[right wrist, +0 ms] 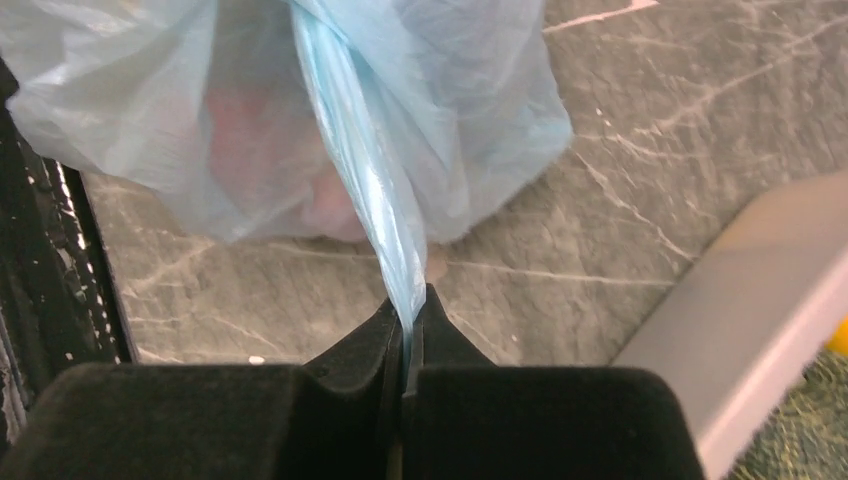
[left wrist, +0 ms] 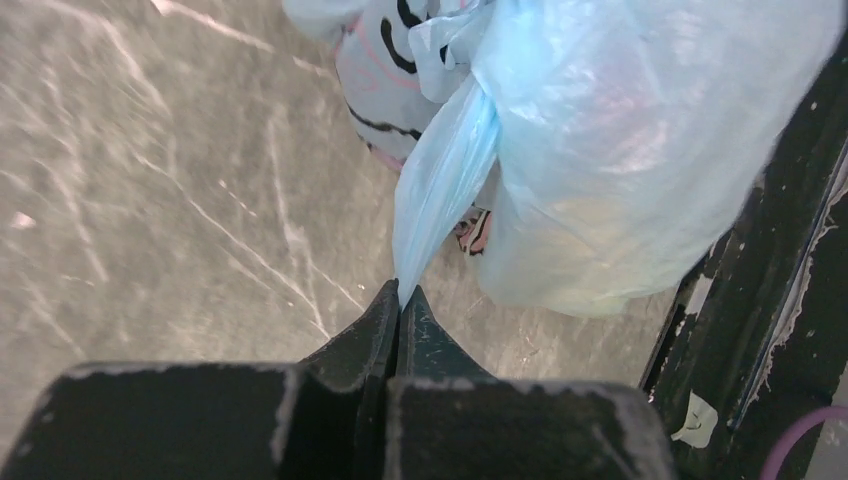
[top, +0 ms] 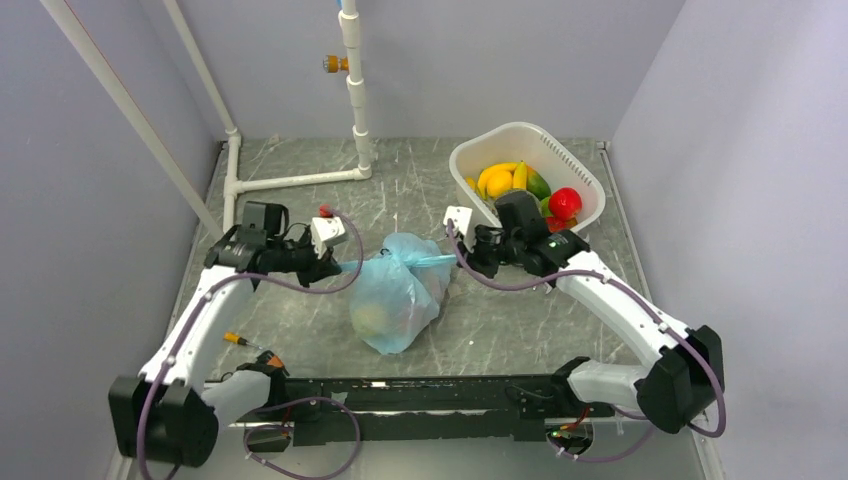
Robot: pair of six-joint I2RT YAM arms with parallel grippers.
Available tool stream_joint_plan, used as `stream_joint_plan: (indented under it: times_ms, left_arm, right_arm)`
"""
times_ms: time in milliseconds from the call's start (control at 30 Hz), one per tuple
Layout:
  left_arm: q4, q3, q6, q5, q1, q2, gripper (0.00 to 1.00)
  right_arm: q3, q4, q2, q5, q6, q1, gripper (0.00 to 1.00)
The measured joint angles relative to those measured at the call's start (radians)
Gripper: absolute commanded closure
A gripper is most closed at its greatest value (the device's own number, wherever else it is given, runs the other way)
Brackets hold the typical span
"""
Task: Place the fake fruits into the plastic bag and tie a complex knot
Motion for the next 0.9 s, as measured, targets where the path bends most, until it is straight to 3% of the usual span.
stream_joint_plan:
  times_ms: [133, 367, 533, 567, 633, 700, 767, 900]
  left_arm:
    - [0.003, -0.008, 0.006, 0.033, 0.007, -0.106, 1.0]
    - [0.039, -0.145, 0.013, 0.026, 0.007, -0.016, 1.0]
    - [0.025, -0.151, 0.014, 0.034, 0.006, -0.043, 1.0]
    - [0.025, -0.151, 0.014, 0.035, 0.003, -0.059, 1.0]
    - [0.021, -0.147, 0.014, 0.022, -0.017, -0.092, 1.0]
    - [0.005, -0.136, 0.012, -0.023, -0.034, -0.111, 1.0]
    - [-0.005, -0.121, 0.003, -0.05, -0.041, -0.112, 1.0]
    - [-0.008, -0.076, -0.013, -0.072, -0.061, -0.077, 1.0]
  right_arm:
    - [-0.023, -0.002, -0.026, -0.057, -0.036, -0.093, 1.0]
    - [-0.219, 0.051, 0.037, -0.101, -0.105, -0.143, 1.0]
    - [-0.219, 0.032, 0.013, -0.13, -0.126, -0.156, 1.0]
    - [-0.208, 0.016, 0.003, -0.138, -0.128, -0.158, 0.93]
    - [-0.17, -0.027, -0.006, -0.142, -0.129, -0.156, 0.59]
    - [-0.122, -0.085, -0.005, -0.116, -0.124, -0.147, 0.34]
    - [-0.087, -0.11, -0.001, -0.085, -0.111, -0.128, 0.26]
    - [-0.062, -0.103, 0.025, -0.031, -0.093, -0.025, 0.24]
